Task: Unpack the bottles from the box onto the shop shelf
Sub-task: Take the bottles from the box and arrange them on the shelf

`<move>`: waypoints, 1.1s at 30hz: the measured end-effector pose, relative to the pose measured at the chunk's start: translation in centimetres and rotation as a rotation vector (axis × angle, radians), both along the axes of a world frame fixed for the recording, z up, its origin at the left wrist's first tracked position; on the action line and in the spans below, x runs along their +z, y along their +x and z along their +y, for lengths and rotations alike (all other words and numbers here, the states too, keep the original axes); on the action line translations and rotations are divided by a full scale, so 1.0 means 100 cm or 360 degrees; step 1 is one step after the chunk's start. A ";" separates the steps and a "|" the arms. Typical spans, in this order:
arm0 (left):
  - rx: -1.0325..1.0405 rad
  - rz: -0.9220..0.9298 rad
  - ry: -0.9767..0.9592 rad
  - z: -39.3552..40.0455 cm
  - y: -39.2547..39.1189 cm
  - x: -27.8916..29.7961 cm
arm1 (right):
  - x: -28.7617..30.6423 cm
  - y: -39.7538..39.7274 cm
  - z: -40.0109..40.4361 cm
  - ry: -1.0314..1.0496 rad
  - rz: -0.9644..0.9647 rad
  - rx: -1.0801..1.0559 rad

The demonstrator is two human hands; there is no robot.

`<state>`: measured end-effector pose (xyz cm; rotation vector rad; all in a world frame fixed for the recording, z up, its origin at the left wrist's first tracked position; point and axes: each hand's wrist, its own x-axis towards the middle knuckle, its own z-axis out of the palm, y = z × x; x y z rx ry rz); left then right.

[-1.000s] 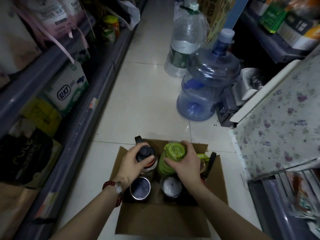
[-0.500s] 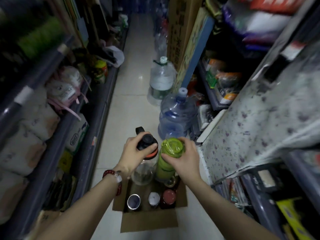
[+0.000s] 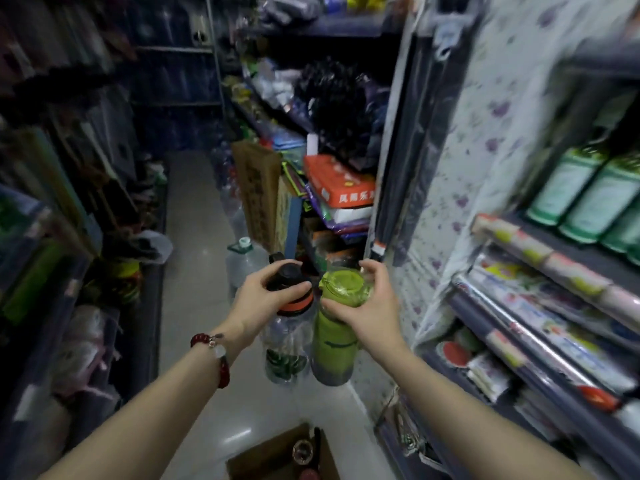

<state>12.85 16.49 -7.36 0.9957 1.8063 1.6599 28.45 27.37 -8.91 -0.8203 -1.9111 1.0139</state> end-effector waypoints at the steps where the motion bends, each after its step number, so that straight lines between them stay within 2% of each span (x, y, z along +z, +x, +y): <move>1: -0.0059 -0.0003 0.0024 0.004 0.005 0.019 | 0.018 0.007 -0.001 0.0011 0.0056 -0.0050; 9: -0.0349 -0.0031 0.0161 0.032 0.068 0.149 | 0.142 0.083 -0.002 0.0081 0.0225 -0.0414; 18: -0.0652 -0.0153 0.0284 0.057 0.165 0.269 | 0.259 0.191 -0.001 0.0316 0.0346 -0.0565; 29: -0.0968 0.0010 0.0367 0.087 0.247 0.370 | 0.352 0.282 0.010 0.0564 0.0426 -0.0721; 33: -0.1114 0.0029 0.0557 0.097 0.265 0.399 | 0.381 0.302 0.011 0.0750 0.0464 -0.0822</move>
